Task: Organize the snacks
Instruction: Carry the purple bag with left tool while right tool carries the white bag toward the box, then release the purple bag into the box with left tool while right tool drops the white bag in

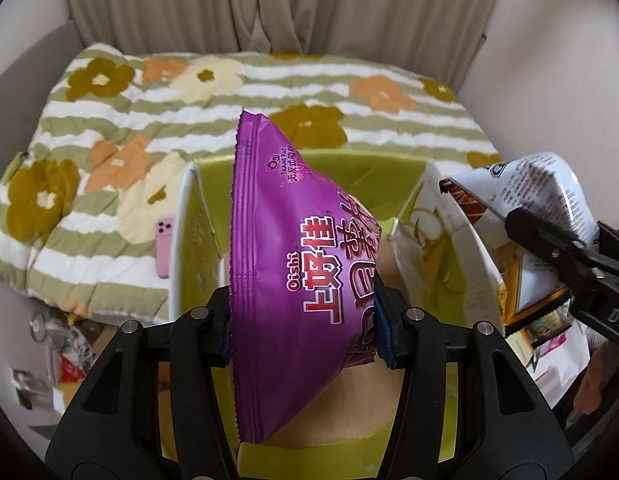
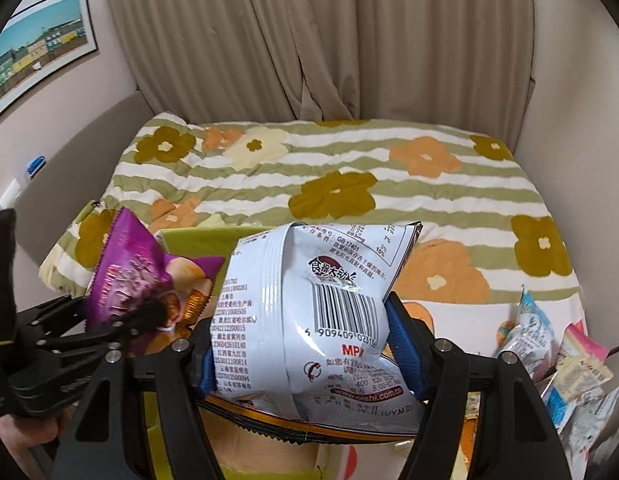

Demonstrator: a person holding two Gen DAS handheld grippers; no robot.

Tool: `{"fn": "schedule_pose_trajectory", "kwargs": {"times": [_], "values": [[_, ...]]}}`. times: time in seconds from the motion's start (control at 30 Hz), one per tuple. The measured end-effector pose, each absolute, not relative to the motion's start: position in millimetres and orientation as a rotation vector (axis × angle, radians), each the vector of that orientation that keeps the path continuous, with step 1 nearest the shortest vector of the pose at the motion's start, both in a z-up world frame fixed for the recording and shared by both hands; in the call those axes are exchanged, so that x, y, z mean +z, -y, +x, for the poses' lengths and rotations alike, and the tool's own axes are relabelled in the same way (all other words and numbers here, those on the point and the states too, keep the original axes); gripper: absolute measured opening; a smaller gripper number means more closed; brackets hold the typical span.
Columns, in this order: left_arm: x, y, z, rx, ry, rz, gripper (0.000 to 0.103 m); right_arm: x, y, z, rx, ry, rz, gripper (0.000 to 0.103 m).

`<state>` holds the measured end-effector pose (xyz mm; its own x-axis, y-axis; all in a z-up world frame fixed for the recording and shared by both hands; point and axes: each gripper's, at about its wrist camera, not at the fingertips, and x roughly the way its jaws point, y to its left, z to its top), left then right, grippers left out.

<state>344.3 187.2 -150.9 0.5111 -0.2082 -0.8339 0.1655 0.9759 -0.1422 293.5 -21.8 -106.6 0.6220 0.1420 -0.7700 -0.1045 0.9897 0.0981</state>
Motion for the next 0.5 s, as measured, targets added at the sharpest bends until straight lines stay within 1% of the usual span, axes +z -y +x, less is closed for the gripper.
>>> {"fn": "schedule_pose_trajectory", "kwargs": {"times": [0.03, 0.07, 0.13, 0.17, 0.2, 0.5], "values": [[-156.5, -185.8, 346.5, -0.222, -1.021, -0.046, 0.048, -109.9, 21.7, 295.8, 0.141, -0.898, 0.049, 0.065], [-162.9, -184.7, 350.1, -0.219, -1.034, -0.041, 0.054, -113.2, 20.3, 299.0, 0.144, -0.905, 0.05, 0.065], [-169.1, -181.8, 349.7, -0.188, -1.049, -0.014, 0.076, -119.2, 19.5, 302.1, 0.156, -0.918, 0.046, 0.065], [-170.4, -182.4, 348.4, -0.156, -1.048, 0.0, 0.095, -121.9, 18.8, 303.3, 0.163, -0.923, 0.044, 0.065], [-169.4, -183.6, 344.7, -0.143, -1.037, -0.001, 0.101, -124.5, 18.4, 304.5, 0.174, -0.931, 0.044, 0.065], [-159.9, -201.4, 304.9, -0.1, -1.036, -0.045, 0.101, -133.7, 9.9, 309.4, 0.257, -0.948, 0.011, 0.066]]}}
